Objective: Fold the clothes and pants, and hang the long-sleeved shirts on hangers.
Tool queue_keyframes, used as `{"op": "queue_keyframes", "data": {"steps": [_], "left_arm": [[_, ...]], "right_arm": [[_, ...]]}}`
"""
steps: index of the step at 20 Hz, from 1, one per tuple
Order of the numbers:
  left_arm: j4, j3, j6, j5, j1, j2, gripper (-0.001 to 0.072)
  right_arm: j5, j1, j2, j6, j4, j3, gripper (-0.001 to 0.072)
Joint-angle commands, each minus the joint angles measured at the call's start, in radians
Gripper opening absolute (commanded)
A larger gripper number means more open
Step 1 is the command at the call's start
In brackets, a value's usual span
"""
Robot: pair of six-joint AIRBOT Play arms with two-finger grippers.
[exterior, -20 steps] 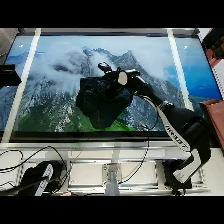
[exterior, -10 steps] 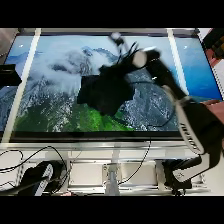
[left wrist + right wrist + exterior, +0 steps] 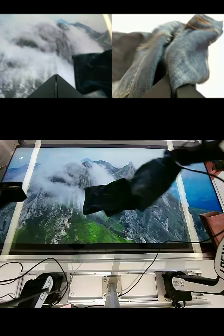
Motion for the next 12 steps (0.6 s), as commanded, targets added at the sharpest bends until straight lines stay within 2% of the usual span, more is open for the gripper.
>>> {"op": "queue_keyframes", "data": {"steps": [1,5,6,7,8,12], "left_arm": [[-0.148,-0.097,-0.008,-0.041,0.000,0.000,0.0021],[-0.318,-0.322,-0.008,-0.031,-0.021,-0.005,0.0037],[-0.365,-0.379,-0.008,-0.019,-0.036,-0.015,0.0202],[-0.409,-0.423,-0.008,0.006,-0.055,-0.031,0.0499],[-0.461,-0.460,-0.007,0.048,-0.082,-0.058,0.0647],[-0.627,-0.477,0.093,0.267,-0.254,-0.217,0.0638]], "right_arm": [[0.147,-0.158,0.024,0.001,-0.012,-0.087,0.0049],[0.110,-0.212,0.032,0.004,-0.013,-0.263,0.0049],[0.063,-0.212,0.048,0.004,-0.008,-0.317,0.0049],[-0.005,-0.209,0.077,0.004,0.013,-0.384,0.0048],[-0.079,-0.209,0.114,0.004,0.031,-0.452,0.0049],[-0.361,-0.210,0.366,-0.019,0.035,-0.785,0.0049]]}}
